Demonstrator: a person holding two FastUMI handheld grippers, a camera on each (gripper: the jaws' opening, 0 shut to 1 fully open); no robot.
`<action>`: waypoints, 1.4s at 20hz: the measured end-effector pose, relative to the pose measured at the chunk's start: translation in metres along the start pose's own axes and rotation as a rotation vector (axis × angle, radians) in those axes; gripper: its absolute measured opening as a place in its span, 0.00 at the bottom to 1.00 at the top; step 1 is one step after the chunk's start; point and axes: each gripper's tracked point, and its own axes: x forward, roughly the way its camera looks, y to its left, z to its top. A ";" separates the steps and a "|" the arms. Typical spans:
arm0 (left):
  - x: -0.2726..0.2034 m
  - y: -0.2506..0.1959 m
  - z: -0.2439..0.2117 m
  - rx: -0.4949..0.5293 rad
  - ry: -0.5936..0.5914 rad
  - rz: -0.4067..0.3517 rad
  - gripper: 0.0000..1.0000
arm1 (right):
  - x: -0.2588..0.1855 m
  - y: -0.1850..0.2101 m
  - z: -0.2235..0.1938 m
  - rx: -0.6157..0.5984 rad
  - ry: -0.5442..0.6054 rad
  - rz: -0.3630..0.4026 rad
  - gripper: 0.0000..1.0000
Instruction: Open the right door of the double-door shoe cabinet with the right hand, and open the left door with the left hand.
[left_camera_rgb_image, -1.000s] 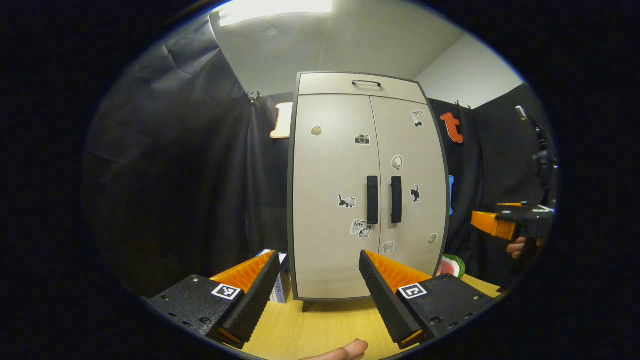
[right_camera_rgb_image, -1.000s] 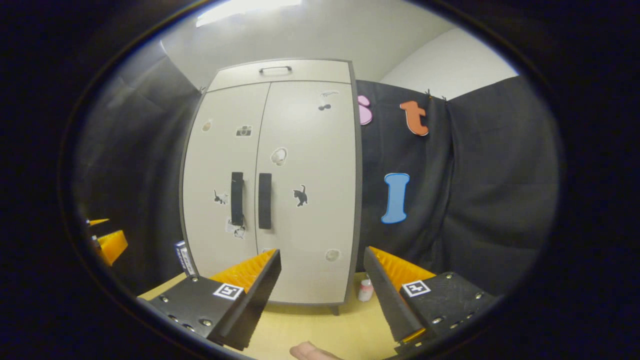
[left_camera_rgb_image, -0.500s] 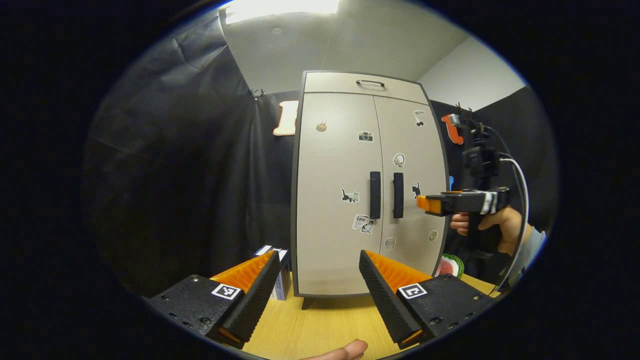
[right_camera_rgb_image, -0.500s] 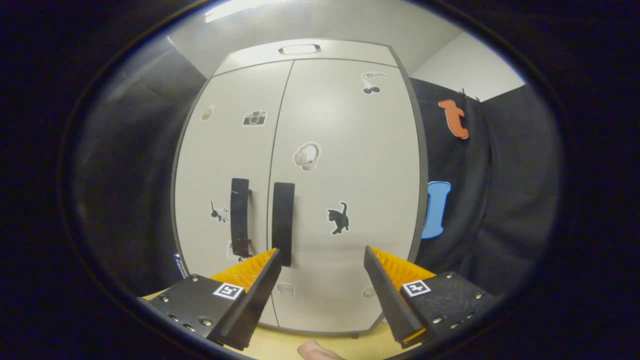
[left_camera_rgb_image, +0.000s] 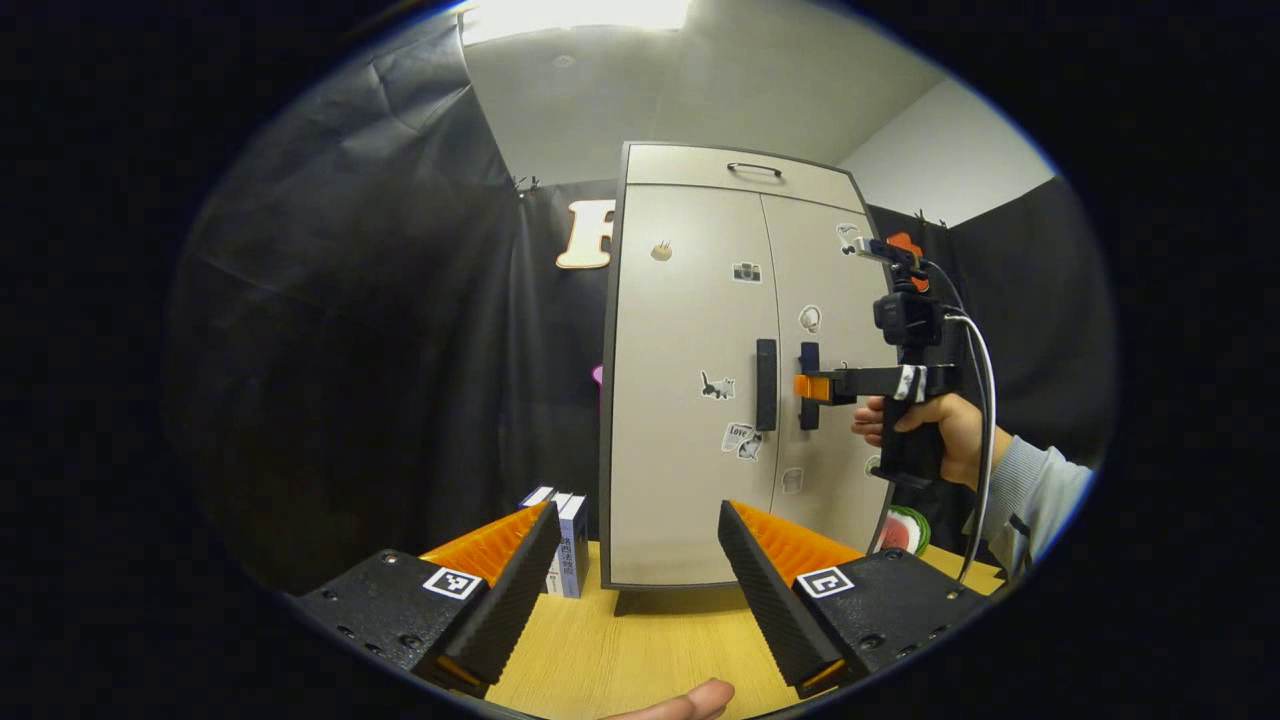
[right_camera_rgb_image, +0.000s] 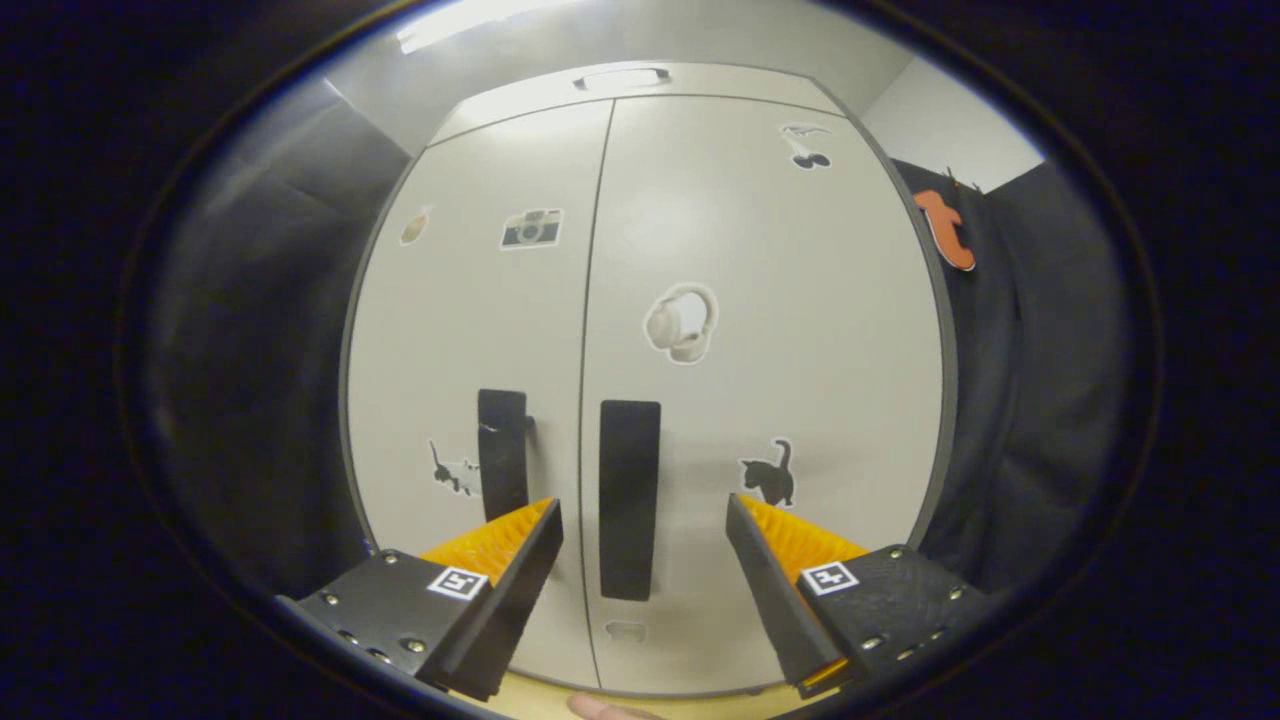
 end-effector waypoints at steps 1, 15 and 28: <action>0.001 0.002 -0.002 -0.003 0.002 -0.004 0.99 | 0.006 0.001 -0.004 -0.002 0.020 -0.002 0.88; 0.009 0.026 -0.017 -0.003 -0.003 0.025 0.99 | 0.026 0.011 -0.009 0.109 0.073 -0.037 0.25; -0.033 -0.003 0.004 -0.009 -0.001 -0.001 0.98 | -0.002 0.005 -0.010 0.117 0.146 0.002 0.21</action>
